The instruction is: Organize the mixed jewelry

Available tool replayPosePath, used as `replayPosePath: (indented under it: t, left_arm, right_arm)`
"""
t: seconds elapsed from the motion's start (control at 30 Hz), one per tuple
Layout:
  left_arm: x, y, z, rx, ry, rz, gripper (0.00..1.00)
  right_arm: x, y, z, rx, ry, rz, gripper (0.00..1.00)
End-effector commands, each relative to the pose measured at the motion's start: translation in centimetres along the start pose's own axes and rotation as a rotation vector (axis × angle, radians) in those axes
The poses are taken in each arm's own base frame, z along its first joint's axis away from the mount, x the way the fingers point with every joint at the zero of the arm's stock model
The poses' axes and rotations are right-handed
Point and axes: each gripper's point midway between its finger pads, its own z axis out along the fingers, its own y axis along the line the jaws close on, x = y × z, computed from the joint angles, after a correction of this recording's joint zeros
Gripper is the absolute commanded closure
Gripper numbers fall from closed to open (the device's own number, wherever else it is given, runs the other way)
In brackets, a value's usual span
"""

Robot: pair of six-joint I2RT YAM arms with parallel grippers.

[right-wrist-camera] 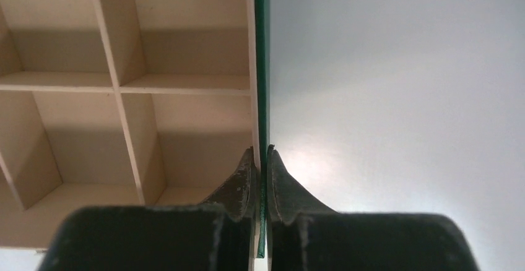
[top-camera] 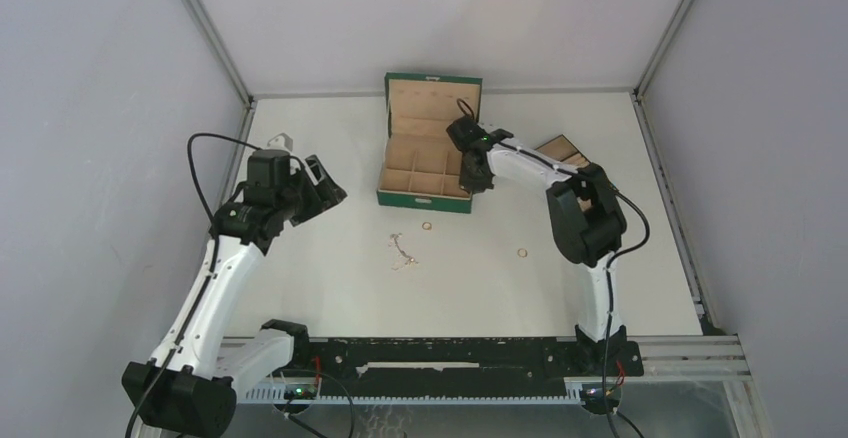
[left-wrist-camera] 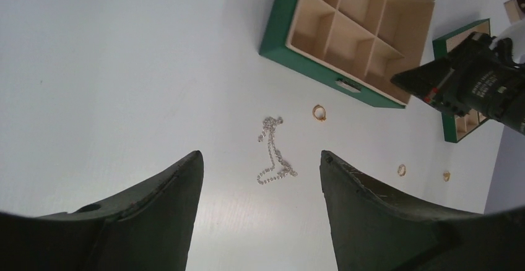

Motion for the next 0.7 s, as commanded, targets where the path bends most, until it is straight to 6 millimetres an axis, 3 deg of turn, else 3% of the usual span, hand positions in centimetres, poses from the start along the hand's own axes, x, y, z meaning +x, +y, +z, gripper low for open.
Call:
replayPosePath:
  t: [0.0,0.1,0.2,0.47,0.67]
  left_arm:
    - [0.1,-1.0,0.6,0.063,0.005,-0.02,0.26]
    - [0.5,-1.4,1.1,0.085,0.023,-0.035,0.26]
    - [0.6,-2.0,1.5,0.112,0.041,-0.048,0.26]
    - [0.8,-2.4,2.0,0.132,0.057,-0.057,0.26]
    - [1.2,-2.6,2.2,0.148,0.071,-0.062,0.25]
  right_arm:
    - [-5.1,-3.5,-3.9,-0.065,-0.147,-0.074,0.94]
    - [-5.6,-6.2,-3.5,-0.081,-0.13,-0.02,0.94]
    - [-5.8,-7.4,-3.1,-0.082,-0.12,-0.036,0.94]
    - [-3.6,-7.9,-2.8,-0.099,-0.104,-0.215,0.94]
    - [-2.7,-6.6,-4.2,-0.182,-0.139,-0.317,0.93]
